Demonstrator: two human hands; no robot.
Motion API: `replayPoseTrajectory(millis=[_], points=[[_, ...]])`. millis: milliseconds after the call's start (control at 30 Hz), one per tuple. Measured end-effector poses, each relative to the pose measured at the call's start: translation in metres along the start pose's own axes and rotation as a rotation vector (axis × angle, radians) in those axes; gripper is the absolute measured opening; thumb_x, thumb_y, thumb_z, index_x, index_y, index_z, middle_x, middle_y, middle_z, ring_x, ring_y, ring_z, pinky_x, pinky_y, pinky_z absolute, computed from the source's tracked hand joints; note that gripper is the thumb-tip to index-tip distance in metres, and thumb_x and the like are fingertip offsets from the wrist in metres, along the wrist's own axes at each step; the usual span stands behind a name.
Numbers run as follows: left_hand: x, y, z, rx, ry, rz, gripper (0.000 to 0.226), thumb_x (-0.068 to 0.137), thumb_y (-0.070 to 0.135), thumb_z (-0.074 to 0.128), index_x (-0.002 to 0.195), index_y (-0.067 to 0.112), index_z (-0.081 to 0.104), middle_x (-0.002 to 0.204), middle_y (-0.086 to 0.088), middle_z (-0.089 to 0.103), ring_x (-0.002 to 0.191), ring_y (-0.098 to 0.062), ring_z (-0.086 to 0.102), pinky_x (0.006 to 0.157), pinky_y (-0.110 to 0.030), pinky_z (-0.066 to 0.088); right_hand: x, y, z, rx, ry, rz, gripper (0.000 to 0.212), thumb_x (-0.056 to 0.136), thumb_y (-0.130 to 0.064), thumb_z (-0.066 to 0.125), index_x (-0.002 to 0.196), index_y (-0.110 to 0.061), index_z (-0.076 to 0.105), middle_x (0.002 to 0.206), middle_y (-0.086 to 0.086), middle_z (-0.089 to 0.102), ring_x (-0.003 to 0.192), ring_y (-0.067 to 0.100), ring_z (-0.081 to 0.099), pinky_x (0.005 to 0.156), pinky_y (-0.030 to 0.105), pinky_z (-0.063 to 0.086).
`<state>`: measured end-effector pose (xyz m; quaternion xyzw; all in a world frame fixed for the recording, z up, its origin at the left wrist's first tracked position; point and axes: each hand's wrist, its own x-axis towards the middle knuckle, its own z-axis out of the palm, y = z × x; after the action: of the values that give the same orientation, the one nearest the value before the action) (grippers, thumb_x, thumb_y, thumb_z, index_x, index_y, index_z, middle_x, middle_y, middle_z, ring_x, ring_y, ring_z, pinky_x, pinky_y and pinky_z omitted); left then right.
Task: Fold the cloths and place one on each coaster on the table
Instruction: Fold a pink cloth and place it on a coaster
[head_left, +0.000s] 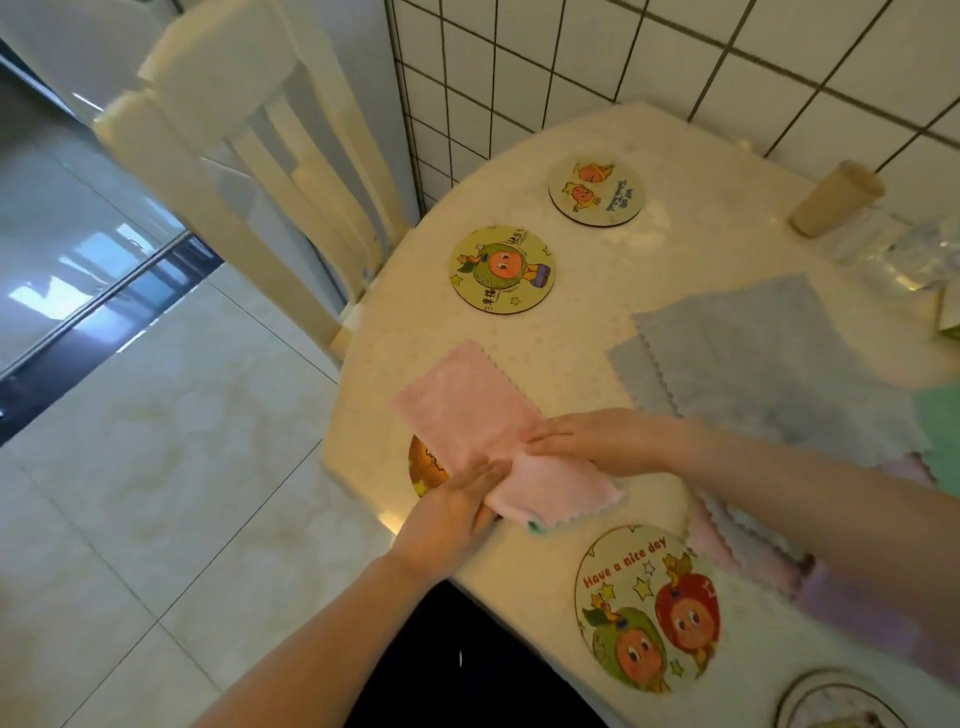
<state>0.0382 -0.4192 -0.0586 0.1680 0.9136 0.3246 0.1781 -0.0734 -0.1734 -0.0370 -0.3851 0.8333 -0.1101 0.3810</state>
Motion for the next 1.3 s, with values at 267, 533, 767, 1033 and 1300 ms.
replayPoseTrajectory(millis=[267, 533, 767, 1033, 1300], points=[[0.029, -0.012, -0.042, -1.106, 0.267, -0.658, 0.025, 0.095, 0.02, 0.056, 0.111, 0.002, 0.062, 0.092, -0.01, 0.07, 0.085, -0.025, 0.069, 0.077, -0.038, 0.059, 0.051, -0.015, -0.046, 0.728, 0.339, 0.208, 0.019, 0.088, -0.013, 0.06, 0.081, 0.004, 0.06, 0.071, 0.007, 0.049, 0.066, 0.014, 0.044, 0.058, 0.029, 0.034], [0.033, -0.024, -0.041, -1.349, 0.278, -0.819, 0.022, 0.099, 0.017, 0.048, 0.11, 0.003, 0.061, 0.082, -0.014, 0.069, 0.079, -0.029, 0.071, 0.071, -0.038, 0.058, 0.09, -0.021, -0.037, 0.688, 0.433, 0.445, 0.031, 0.086, -0.035, 0.06, 0.082, -0.005, 0.058, 0.071, 0.004, 0.052, 0.068, 0.014, 0.046, 0.06, 0.029, 0.031], [0.038, -0.02, -0.043, -1.341, 0.349, -0.893, 0.019, 0.1, 0.021, 0.045, 0.102, 0.011, 0.061, 0.097, -0.018, 0.07, 0.083, -0.031, 0.072, 0.069, -0.042, 0.06, 0.096, -0.028, -0.031, 0.503, 0.494, 0.515, 0.021, 0.094, -0.034, 0.051, 0.097, -0.014, 0.055, 0.075, -0.003, 0.056, 0.069, 0.016, 0.053, 0.061, 0.032, 0.041], [0.035, -0.023, -0.041, -0.911, 0.43, -0.995, 0.022, 0.09, 0.021, 0.062, 0.081, 0.002, 0.058, 0.068, -0.013, 0.07, 0.053, -0.022, 0.068, 0.055, -0.036, 0.06, 0.099, -0.037, -0.038, 0.173, 0.489, 0.55, 0.026, 0.092, -0.038, 0.05, 0.108, -0.017, 0.047, 0.096, -0.001, 0.058, 0.083, 0.021, 0.057, 0.065, 0.032, 0.044], [0.035, -0.004, -0.033, -0.635, 0.294, -0.983, 0.026, 0.082, 0.033, 0.07, 0.077, 0.01, 0.062, 0.061, -0.007, 0.07, 0.056, -0.019, 0.069, 0.064, -0.033, 0.061, 0.129, -0.042, -0.077, 0.451, 0.485, 0.425, 0.057, 0.087, -0.018, 0.058, 0.138, -0.007, 0.035, 0.137, 0.009, 0.042, 0.121, 0.024, 0.046, 0.099, 0.031, 0.037]])
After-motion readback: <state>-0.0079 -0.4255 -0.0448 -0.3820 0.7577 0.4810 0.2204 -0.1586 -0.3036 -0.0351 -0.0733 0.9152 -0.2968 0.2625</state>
